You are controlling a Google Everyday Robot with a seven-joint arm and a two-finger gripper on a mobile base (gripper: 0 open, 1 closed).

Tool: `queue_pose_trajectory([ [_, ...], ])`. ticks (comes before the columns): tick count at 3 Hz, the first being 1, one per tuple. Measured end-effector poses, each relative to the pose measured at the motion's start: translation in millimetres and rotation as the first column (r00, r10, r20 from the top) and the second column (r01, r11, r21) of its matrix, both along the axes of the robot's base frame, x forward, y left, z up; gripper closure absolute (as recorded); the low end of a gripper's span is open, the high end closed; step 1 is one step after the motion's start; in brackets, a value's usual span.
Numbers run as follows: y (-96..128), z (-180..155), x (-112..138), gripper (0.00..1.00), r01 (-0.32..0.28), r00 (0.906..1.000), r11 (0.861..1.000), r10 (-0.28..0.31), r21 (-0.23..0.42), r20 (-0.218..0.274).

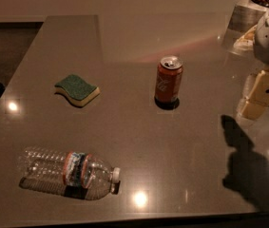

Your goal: Move coke can near sponge

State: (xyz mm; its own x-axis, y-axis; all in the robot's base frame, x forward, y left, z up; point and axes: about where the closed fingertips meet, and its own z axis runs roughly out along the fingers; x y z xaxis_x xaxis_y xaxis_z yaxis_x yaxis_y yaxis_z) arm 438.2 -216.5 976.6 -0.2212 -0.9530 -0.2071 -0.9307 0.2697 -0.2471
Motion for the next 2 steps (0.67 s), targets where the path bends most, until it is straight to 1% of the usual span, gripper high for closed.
queue_pose_trajectory([
  [1,1.0,0.6,1.3,0.00,0.003,1.0000,1.000,-0.003,0.008,0.003],
  [2,10.3,-0.2,13.4,0.00,0.032,0.9994,0.997,-0.033,0.076,0.009],
])
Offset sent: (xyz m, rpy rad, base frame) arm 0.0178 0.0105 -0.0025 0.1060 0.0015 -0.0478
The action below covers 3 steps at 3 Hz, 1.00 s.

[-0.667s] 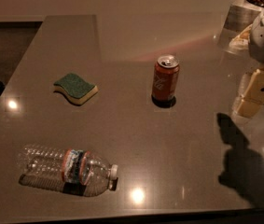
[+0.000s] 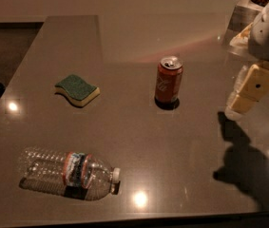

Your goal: Move coke can near sponge

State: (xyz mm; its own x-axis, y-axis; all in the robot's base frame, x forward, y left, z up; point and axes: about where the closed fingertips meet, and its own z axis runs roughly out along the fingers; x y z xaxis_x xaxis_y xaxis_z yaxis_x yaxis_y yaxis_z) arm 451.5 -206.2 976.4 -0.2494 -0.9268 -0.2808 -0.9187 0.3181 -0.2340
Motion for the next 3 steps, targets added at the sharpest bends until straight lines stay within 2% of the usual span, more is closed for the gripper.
queue_pose_trajectory([
  [1,12.5,-5.9,13.6,0.00,0.023,0.9997,0.998,-0.022,0.066,-0.007],
  [2,23.6,-18.8,33.8,0.00,0.057,0.9984,0.989,-0.057,0.133,-0.003],
  [3,39.9,-24.8,54.4,0.00,0.051,0.9978,0.977,-0.058,0.207,0.031],
])
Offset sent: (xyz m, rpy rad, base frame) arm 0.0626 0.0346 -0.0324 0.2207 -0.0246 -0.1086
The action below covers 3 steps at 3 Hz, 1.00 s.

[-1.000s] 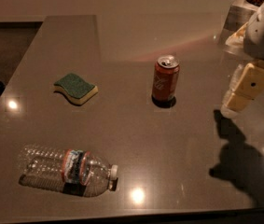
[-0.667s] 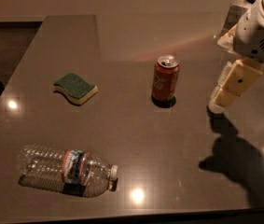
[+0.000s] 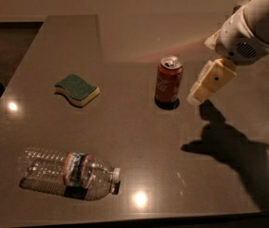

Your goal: Move coke can near sponge

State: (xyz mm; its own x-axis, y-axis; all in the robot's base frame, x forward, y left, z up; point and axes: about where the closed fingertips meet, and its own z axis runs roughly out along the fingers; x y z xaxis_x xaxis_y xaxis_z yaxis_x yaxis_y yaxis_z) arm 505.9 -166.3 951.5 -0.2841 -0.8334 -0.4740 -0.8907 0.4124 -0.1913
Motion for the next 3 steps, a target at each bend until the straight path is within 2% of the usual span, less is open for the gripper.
queue_pose_trajectory([
  [1,20.0,-8.1,20.4,0.00,-0.020,0.9996,0.998,0.019,0.057,0.022],
  [3,41.9,-22.9,38.8,0.00,-0.053,0.9985,0.992,0.052,0.112,0.018],
])
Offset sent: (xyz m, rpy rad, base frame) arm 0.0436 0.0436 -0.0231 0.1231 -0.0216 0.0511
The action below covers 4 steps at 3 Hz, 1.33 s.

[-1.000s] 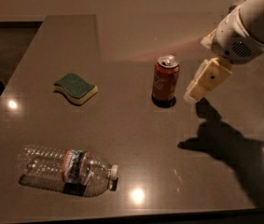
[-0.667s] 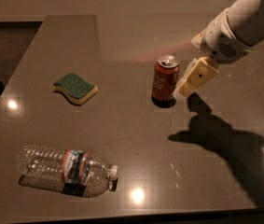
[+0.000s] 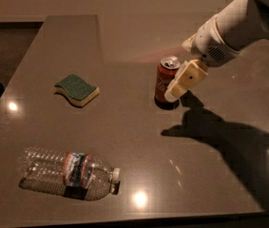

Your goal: Move coke can near sponge

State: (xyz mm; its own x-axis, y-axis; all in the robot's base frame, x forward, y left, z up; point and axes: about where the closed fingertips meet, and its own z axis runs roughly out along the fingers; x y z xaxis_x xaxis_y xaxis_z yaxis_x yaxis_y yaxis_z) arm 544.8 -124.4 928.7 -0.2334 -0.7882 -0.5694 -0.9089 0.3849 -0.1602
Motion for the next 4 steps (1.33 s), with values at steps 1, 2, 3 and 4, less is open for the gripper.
queue_pose_trajectory([
  [1,10.4,-6.6,6.1,0.00,-0.015,0.9999,1.000,0.015,0.016,-0.006],
  [2,19.0,-10.6,10.9,0.25,-0.033,0.9993,0.999,0.033,0.026,-0.018],
  [3,19.5,-11.4,12.5,0.48,-0.039,0.9989,0.999,0.040,0.029,-0.026],
  [4,35.7,-4.3,11.7,0.72,-0.087,0.9955,0.996,0.088,0.038,-0.035],
])
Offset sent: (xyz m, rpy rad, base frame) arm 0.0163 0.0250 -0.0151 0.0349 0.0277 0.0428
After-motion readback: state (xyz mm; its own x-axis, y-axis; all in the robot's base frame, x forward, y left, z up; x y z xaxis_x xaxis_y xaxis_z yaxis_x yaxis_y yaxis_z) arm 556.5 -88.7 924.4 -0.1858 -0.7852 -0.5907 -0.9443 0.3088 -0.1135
